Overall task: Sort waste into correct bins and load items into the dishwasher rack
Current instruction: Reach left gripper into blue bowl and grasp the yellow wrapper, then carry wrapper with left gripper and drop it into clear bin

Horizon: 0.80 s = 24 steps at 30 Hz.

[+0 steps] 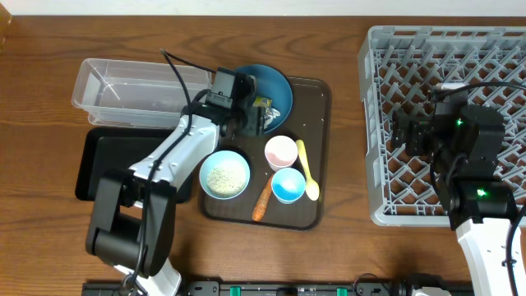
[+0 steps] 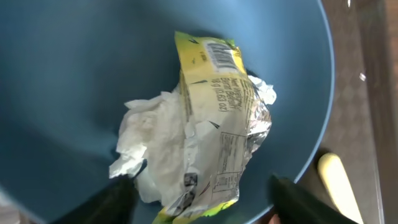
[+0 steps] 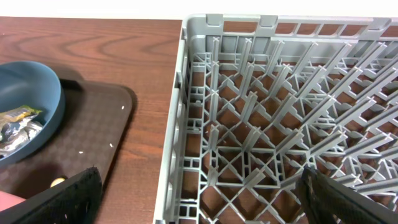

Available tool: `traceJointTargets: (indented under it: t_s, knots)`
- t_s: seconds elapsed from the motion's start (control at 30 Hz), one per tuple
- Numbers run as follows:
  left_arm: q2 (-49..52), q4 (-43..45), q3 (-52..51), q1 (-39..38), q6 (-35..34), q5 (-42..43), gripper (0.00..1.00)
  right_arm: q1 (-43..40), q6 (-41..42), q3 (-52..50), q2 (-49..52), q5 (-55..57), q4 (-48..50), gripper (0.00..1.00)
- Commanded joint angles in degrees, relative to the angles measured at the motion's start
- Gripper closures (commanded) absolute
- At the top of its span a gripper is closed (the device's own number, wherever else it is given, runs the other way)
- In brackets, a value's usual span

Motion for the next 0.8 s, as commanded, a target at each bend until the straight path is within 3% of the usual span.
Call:
traceJointTargets:
  t_s: [0.0,0.1,0.23,0.3,0.77]
  knots:
    - [0.5,0.7,0.9,-0.2,0.2,0.6,0.52,0.7,1.0,1.3,0.1,-0.5,-0.1,0.01]
    - [0.5,0.5,0.9,-0.2,0.2,0.6,0.62,0.7,1.0,1.3,0.1,-0.5,-0.1,0.01]
    - [0.5,0.5,0.9,-0.2,0.2,0.6,0.87,0.7,1.0,1.3,0.1,-0.5,-0.1,0.01]
    - [0.3,0.9,1.1,-0.1,0.2,0.5,0.94,0.7,1.0,1.3,0.1,-0.5,-0.1,0.01]
    - [-14.3,1.4,2.7,3.8,0.3,-6.3,0.94,0.7,1.0,1.3,0.1,-0.4,-0.1,0.01]
